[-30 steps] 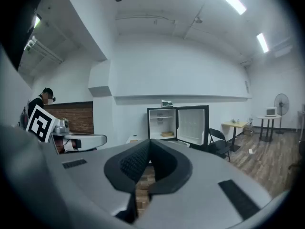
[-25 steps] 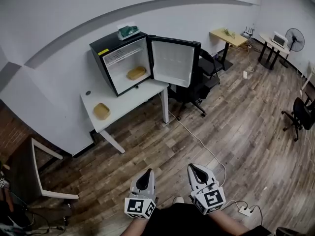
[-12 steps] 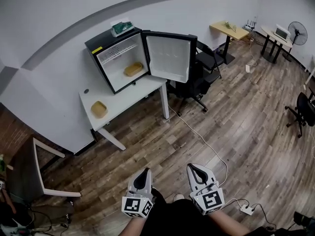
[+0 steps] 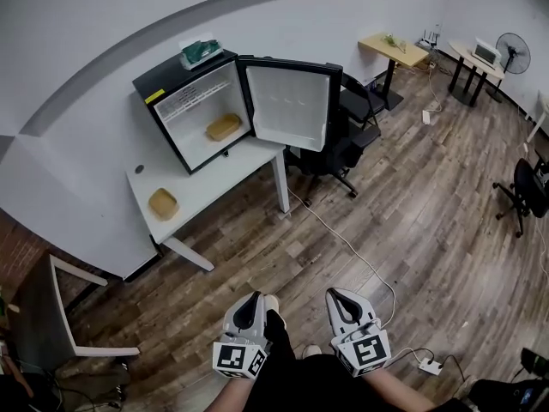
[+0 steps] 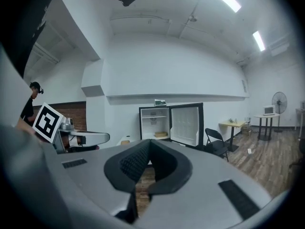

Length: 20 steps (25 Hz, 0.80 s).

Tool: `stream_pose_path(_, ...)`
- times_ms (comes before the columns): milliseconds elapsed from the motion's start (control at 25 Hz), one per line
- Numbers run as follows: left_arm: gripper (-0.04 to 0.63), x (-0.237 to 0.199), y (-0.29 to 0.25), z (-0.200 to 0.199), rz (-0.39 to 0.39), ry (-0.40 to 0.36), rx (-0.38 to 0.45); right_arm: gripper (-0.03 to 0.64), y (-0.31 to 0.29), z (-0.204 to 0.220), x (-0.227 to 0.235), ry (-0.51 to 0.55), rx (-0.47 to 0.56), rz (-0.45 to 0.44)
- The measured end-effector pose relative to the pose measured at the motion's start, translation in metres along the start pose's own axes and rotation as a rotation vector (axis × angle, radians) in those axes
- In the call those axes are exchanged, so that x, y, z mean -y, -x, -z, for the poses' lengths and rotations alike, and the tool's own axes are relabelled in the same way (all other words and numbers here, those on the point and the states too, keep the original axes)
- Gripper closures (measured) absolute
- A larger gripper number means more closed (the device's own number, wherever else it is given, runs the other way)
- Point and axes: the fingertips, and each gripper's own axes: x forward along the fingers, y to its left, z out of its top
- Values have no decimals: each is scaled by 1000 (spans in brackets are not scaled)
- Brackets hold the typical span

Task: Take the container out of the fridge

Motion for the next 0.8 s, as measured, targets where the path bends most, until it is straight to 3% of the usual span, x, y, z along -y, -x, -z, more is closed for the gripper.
stream_pose_path(240,577,-36,-51,-13,21,-2,11,618,-59,-2,11,-4,-33,-12)
stream_pose_path(480,577,-92,-90,-18,-1,5,3,617,-132,-11,4,73,-67,-70)
stream_pose_path(800,577,-166,-141,-36,27,14,-14,618,-228,-33,1,58,-92,-79)
